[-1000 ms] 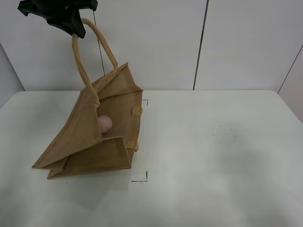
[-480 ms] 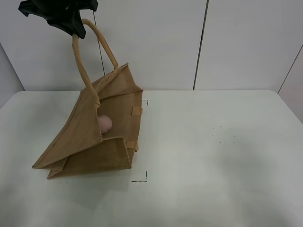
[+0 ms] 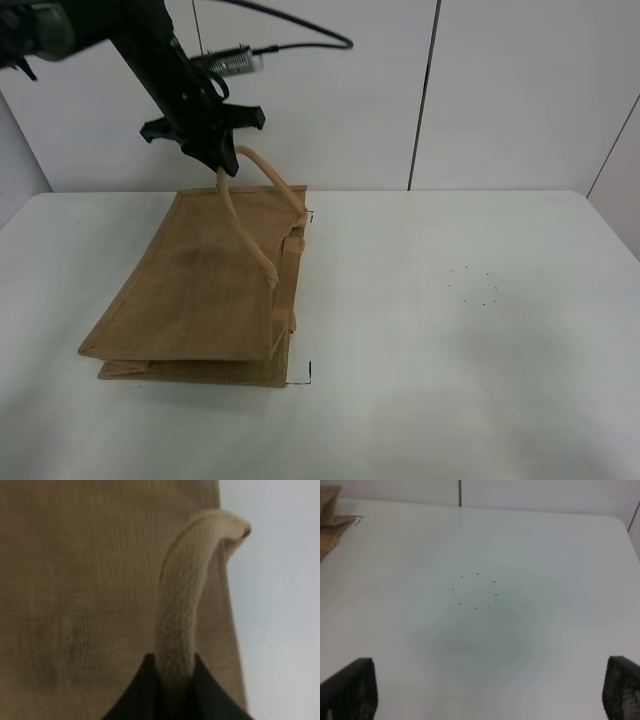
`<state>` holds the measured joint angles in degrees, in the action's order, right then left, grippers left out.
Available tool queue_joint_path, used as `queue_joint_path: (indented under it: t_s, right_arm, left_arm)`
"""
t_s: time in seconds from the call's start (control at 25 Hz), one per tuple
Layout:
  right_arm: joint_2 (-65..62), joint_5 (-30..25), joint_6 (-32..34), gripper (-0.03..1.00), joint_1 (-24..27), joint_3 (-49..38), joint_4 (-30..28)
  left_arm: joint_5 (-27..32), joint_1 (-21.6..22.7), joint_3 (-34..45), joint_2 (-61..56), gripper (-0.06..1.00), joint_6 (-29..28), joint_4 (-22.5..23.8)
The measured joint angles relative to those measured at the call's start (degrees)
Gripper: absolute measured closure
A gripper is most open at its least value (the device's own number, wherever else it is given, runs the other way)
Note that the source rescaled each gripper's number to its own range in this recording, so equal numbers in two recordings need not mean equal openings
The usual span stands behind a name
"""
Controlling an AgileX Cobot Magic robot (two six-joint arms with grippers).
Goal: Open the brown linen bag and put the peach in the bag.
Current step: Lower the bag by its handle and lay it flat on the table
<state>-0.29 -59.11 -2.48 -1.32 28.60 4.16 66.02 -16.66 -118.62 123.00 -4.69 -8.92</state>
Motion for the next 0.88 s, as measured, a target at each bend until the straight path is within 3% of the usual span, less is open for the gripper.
queue_joint_path:
  t_s: [0.2, 0.24, 0.32, 0.48, 0.56, 0.68, 0.88]
  right_arm:
    - [0.0, 0.0, 0.0, -0.03, 0.0, 0.0, 0.0]
    - [0.0, 0.0, 0.0, -0.03, 0.0, 0.0, 0.0]
    - [0.0, 0.0, 0.0, -0.03, 0.0, 0.0, 0.0]
    - [0.0, 0.0, 0.0, -0.03, 0.0, 0.0, 0.0]
    - [0.0, 0.0, 0.0, -0.03, 0.0, 0.0, 0.0]
    - [0.0, 0.0, 0.0, -0.03, 0.0, 0.0, 0.0]
    - [-0.1, 0.0, 0.0, -0.03, 0.0, 0.0, 0.0]
  left_arm:
    - [-0.2, 0.0, 0.0, 6.7, 0.94, 1.0, -0.1]
    - [-0.3, 0.0, 0.0, 7.2, 0.9, 1.3, -0.1]
    - [-0.7, 0.0, 0.1, 7.6, 0.7, 1.9, -0.2]
    - [-0.7, 0.0, 0.1, 7.6, 0.16, 2.2, 0.3]
    - [-0.5, 0.0, 0.1, 7.6, 0.06, 2.4, 3.2]
    - [0.1, 0.4, 0.1, 7.1, 0.01, 2.3, 8.3]
    - [0.5, 5.4, 0.1, 5.9, 0.0, 2.1, 9.8]
